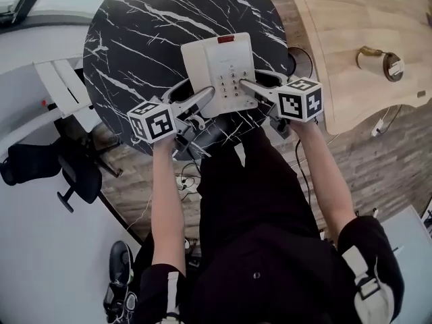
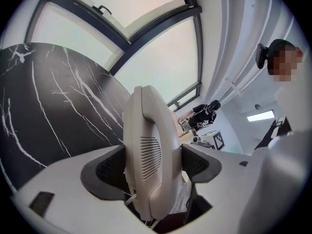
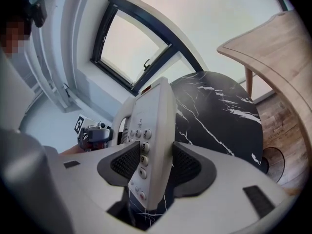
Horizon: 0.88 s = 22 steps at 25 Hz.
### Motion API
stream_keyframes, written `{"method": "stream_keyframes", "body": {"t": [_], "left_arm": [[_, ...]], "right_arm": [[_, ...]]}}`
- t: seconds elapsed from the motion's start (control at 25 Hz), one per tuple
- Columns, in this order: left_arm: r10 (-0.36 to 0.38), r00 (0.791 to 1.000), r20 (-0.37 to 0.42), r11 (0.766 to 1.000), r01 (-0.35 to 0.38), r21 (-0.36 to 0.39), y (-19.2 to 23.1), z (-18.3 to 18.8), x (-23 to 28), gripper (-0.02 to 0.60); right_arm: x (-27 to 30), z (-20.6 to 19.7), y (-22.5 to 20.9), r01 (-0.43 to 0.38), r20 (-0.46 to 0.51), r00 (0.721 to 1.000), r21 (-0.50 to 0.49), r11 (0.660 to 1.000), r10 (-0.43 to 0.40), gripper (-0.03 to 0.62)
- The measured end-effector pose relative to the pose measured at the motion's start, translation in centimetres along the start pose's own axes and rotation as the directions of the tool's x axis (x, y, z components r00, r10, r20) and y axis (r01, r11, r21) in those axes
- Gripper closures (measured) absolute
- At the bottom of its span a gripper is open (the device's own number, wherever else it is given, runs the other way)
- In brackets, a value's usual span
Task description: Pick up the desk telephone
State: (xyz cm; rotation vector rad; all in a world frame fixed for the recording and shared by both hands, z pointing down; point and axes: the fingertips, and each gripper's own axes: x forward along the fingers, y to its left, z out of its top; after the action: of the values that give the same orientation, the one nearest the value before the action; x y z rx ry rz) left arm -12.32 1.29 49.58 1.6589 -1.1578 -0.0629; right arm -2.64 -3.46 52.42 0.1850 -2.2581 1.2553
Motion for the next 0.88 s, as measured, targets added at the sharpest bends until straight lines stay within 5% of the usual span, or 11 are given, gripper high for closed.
{"method": "stream_keyframes", "body": {"t": [0.56, 0.88], "left_arm": [[0.046, 0.97, 0.239, 0.995, -0.066, 0.077, -3.4, 5.7, -6.2, 0.21], [0.052, 0.948, 0.314, 0.979, -0.111, 0.172, -6.0, 10.3, -9.0, 0.21]], "right_arm": [[0.0, 6.4, 7.0, -0.065, 0.048, 0.996, -0.209, 0.976, 0.077, 0.378], [-0.6, 10.9, 10.7, -0.084, 0.098, 0.988, -0.307, 0.948, 0.12, 0.375]]}}
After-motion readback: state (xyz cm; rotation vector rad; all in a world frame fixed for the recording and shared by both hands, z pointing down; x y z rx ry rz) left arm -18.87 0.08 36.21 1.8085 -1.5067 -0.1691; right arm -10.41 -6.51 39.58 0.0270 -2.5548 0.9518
